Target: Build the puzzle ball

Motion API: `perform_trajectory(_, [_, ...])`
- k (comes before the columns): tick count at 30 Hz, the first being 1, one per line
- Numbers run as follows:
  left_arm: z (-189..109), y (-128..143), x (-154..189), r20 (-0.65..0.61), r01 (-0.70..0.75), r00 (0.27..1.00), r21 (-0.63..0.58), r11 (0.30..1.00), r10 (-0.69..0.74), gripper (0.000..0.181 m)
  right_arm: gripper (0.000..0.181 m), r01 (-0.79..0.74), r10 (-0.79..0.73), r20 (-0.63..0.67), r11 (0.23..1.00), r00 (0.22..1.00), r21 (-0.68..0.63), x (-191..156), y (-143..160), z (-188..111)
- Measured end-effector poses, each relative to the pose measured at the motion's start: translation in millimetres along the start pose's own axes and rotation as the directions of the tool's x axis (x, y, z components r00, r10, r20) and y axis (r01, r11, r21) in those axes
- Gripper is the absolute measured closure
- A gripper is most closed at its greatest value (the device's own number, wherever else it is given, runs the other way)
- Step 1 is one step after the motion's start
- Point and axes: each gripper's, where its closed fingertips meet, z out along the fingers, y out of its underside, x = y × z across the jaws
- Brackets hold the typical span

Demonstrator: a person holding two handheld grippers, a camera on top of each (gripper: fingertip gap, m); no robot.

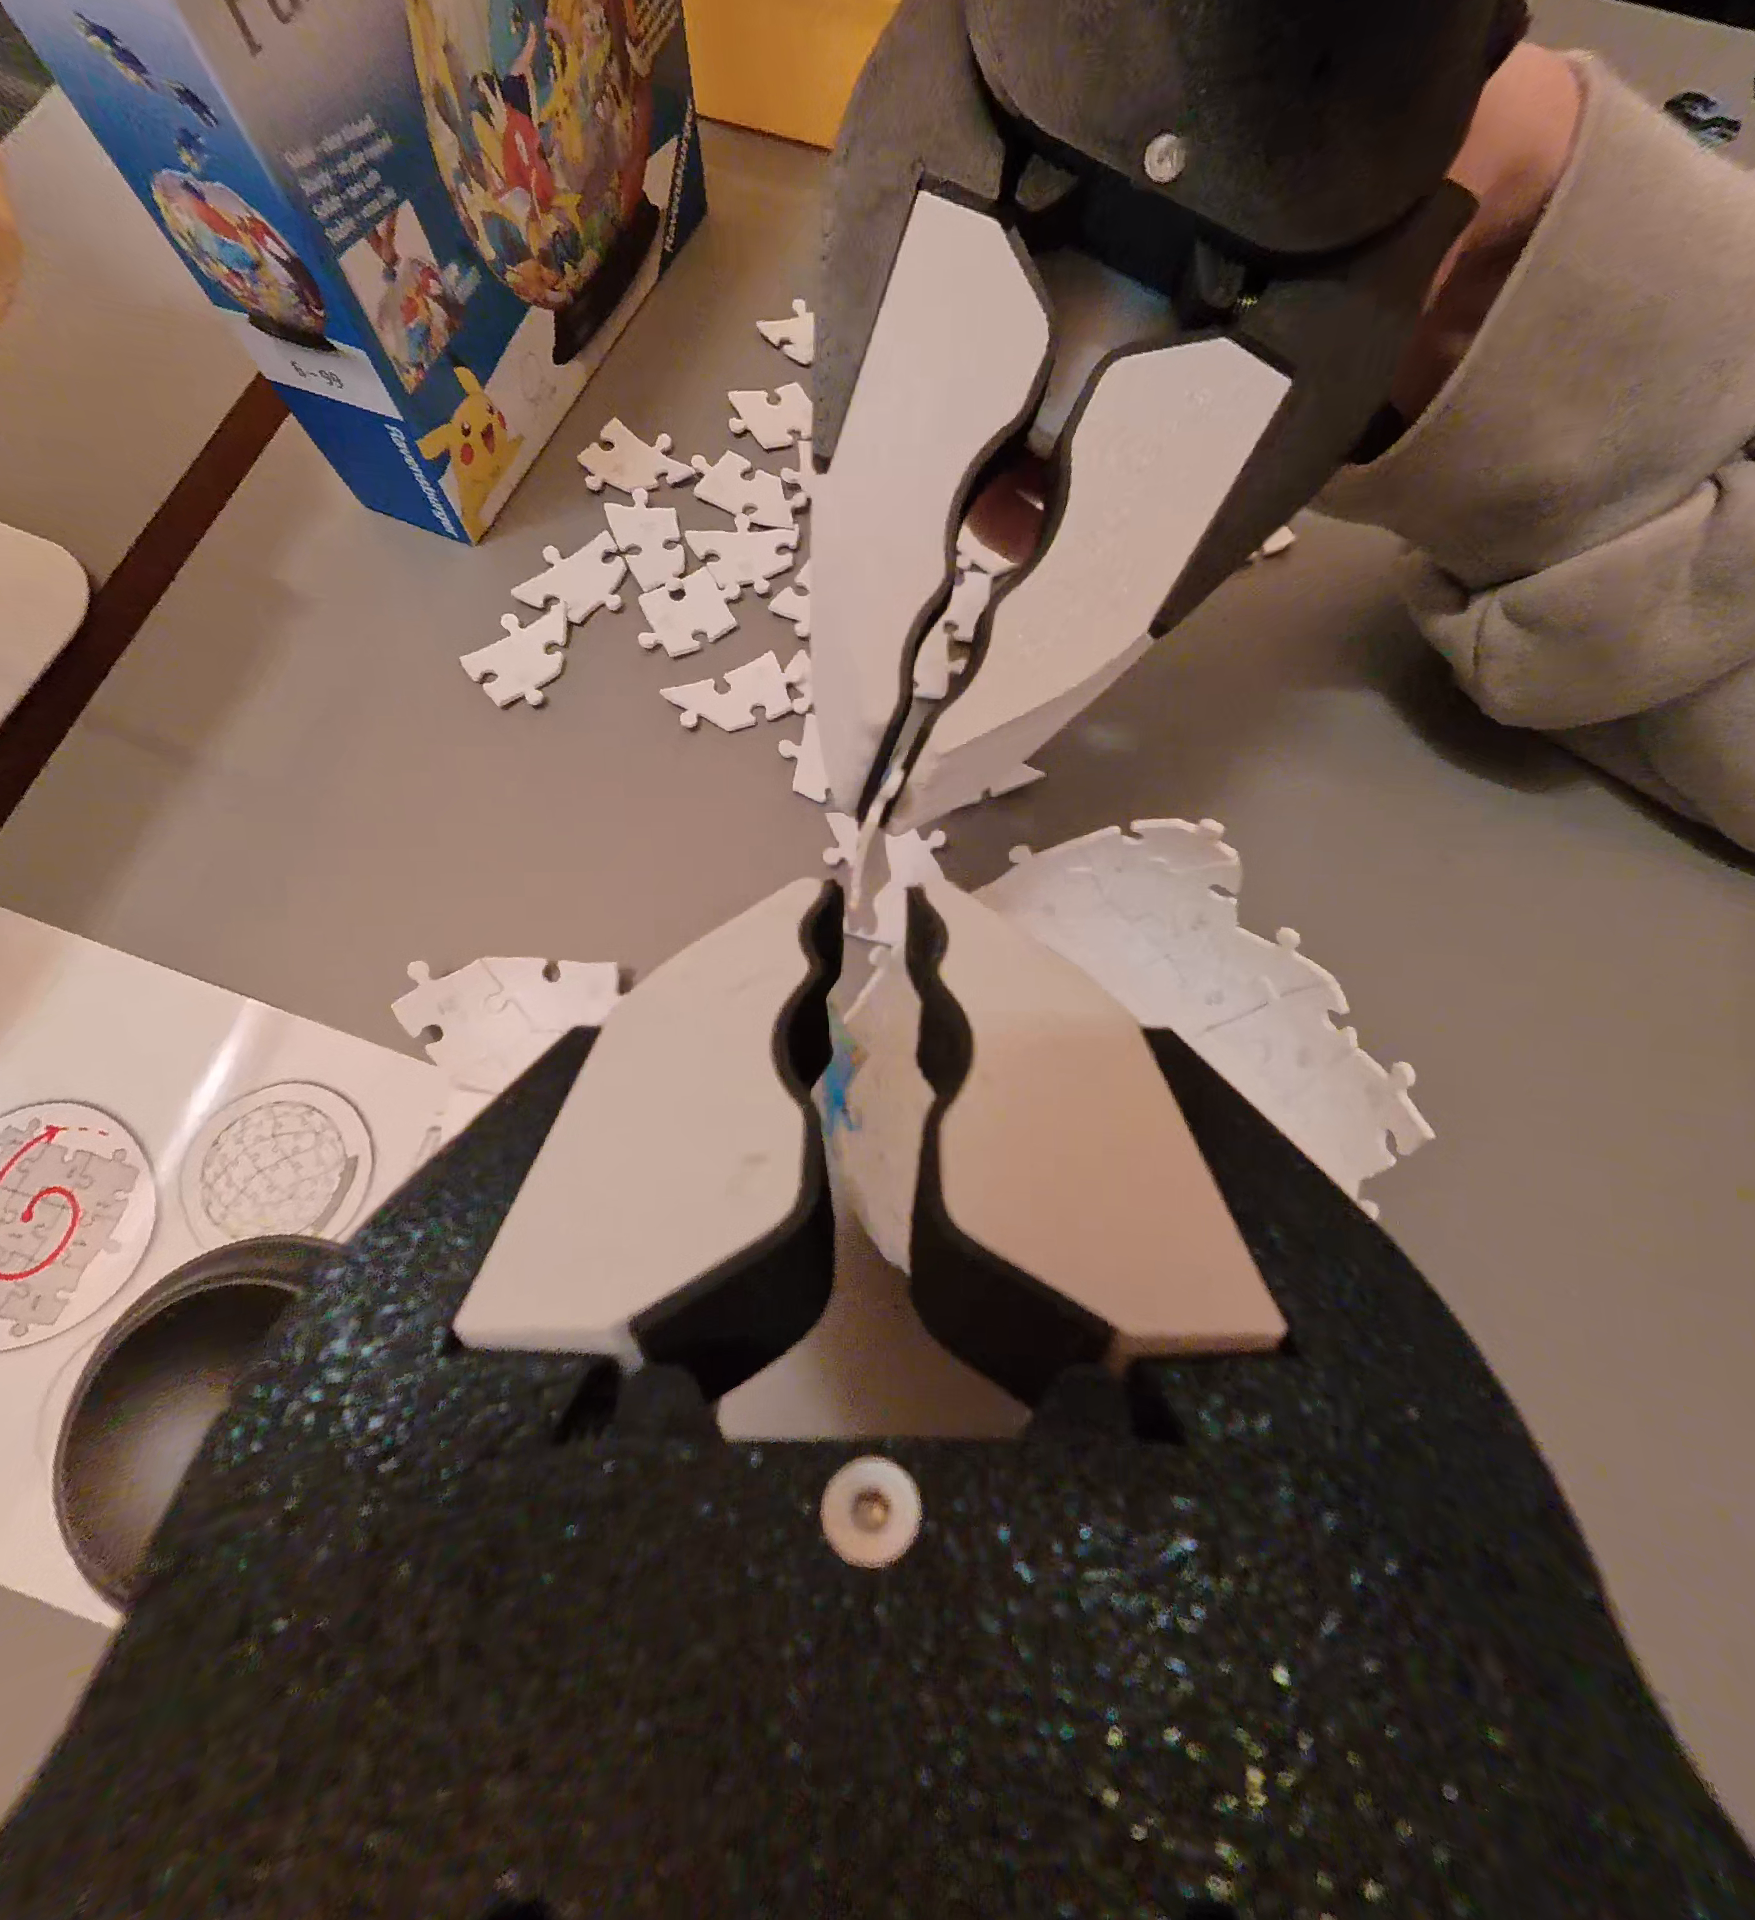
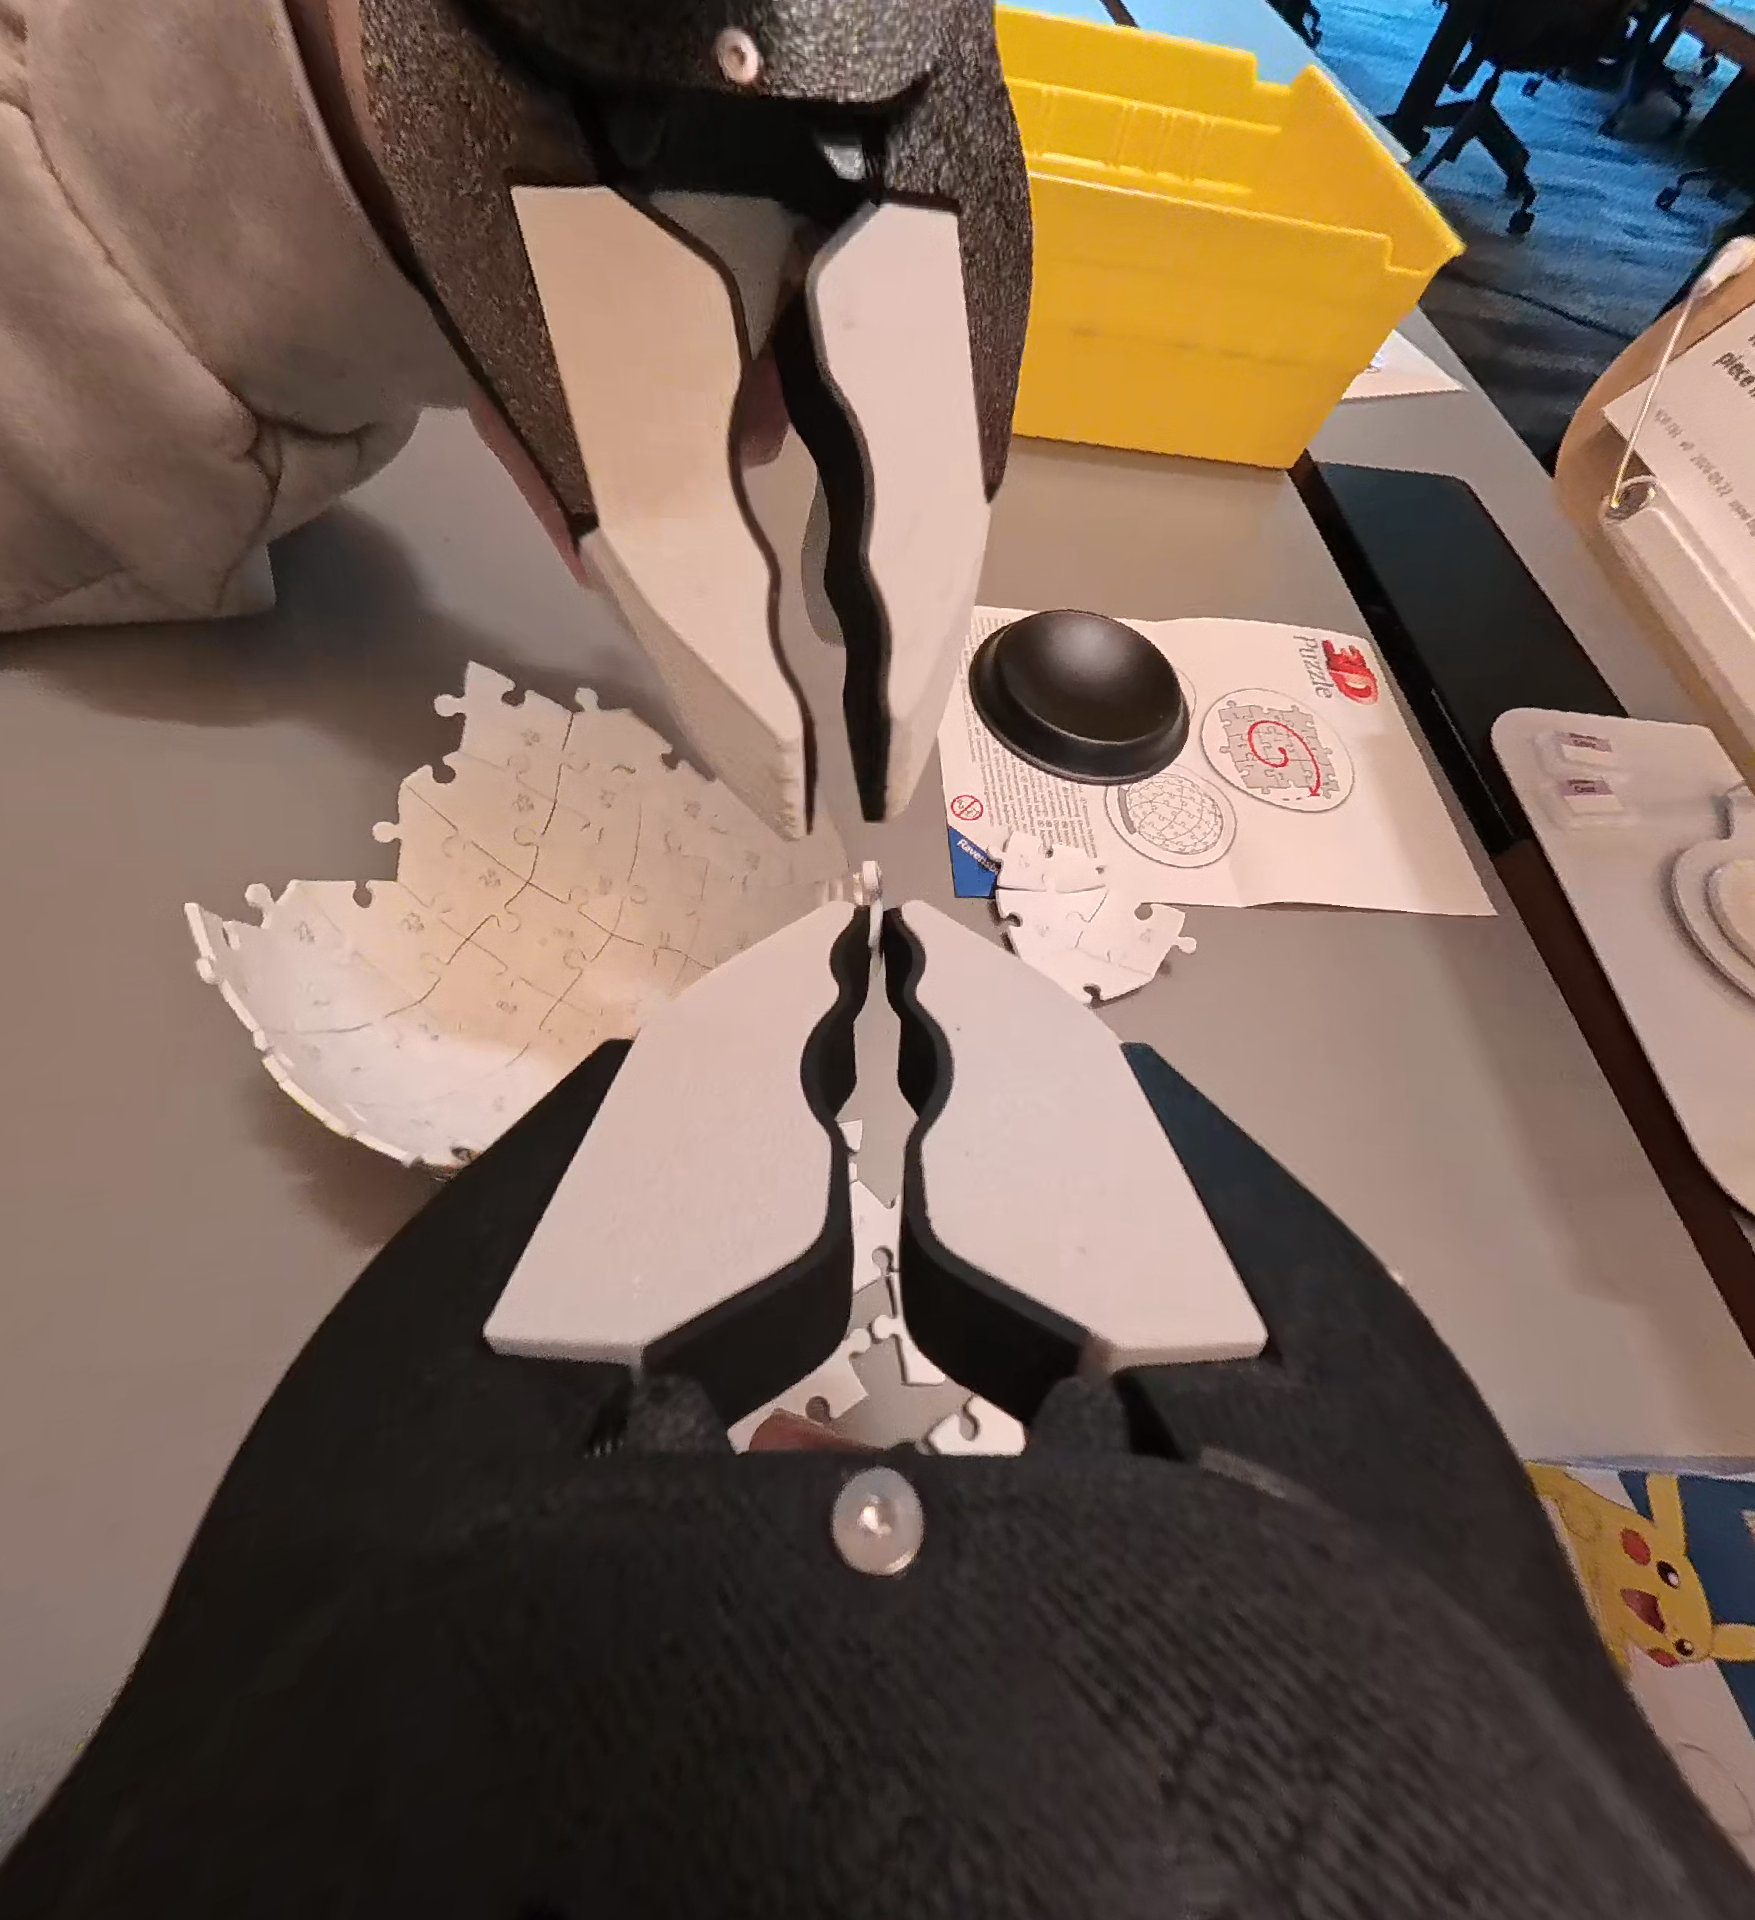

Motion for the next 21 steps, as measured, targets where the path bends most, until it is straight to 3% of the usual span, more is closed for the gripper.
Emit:
perform_trajectory(12, [7.3,-0.1,3.9,0.044,-0.070,0.996,-0.052,0.996,0.072,0.180,0.178,-0.009,0.009,0.041,1.000,0.999,-0.005,-8.4,-2.1,4.2])
perform_trajectory(17, [11.6,2.2,3.8,0.037,-0.060,0.997,-0.065,0.996,0.063,0.180,0.160,-0.003,0.003,0.015,1.000,1.000,0.001,-5.5,-2.2,6.1])
perform_trajectory(21, [13.0,7.4,2.4,0.035,-0.057,0.998,-0.092,0.994,0.060,0.180,0.174,0.008,-0.007,0.045,1.000,0.999,-0.027,-9.8,4.0,12.3])
